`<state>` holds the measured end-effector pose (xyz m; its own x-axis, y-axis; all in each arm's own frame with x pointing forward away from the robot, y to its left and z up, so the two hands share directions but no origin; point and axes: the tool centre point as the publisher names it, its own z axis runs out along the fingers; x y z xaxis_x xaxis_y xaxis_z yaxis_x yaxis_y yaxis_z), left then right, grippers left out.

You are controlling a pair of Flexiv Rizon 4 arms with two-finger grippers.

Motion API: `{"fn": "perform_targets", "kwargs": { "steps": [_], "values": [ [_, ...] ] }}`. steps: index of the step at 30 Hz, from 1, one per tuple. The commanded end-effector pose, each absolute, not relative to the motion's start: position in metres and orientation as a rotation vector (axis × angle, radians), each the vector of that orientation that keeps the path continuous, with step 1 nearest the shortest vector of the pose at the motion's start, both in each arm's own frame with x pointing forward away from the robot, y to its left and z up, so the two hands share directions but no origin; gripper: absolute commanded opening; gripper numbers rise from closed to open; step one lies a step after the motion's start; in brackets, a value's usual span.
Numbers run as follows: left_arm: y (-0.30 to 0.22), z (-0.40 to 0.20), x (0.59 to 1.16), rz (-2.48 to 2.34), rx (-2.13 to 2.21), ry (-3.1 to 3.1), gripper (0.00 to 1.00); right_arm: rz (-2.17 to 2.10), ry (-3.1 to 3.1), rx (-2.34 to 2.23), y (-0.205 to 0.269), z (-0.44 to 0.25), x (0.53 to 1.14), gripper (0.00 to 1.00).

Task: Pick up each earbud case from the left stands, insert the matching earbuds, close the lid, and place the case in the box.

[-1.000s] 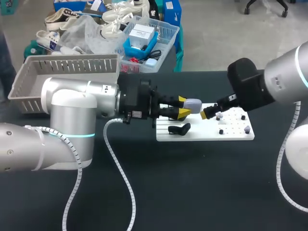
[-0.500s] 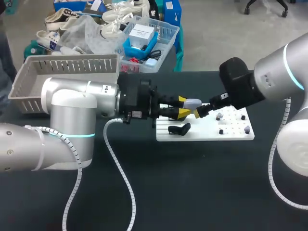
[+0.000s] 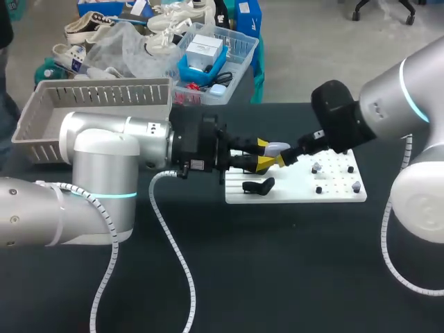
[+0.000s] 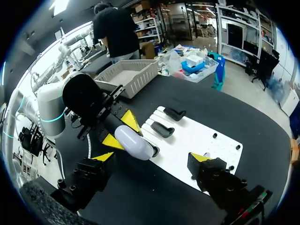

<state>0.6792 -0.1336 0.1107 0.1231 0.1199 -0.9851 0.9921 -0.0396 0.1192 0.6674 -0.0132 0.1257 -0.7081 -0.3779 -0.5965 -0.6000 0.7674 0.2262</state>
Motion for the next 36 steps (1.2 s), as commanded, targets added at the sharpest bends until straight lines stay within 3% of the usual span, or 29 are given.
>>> {"fn": "perform_targets", "kwargs": {
  "steps": [1,36],
  "values": [
    [-0.134,0.110,0.680,-1.080,1.377,1.191,0.00,0.549,2.435,-0.725,-0.012,0.125,0.672,1.00],
    [-0.134,0.110,0.680,-1.080,1.377,1.191,0.00,0.512,2.435,-0.677,-0.020,0.130,0.684,1.00]
  ]
}}
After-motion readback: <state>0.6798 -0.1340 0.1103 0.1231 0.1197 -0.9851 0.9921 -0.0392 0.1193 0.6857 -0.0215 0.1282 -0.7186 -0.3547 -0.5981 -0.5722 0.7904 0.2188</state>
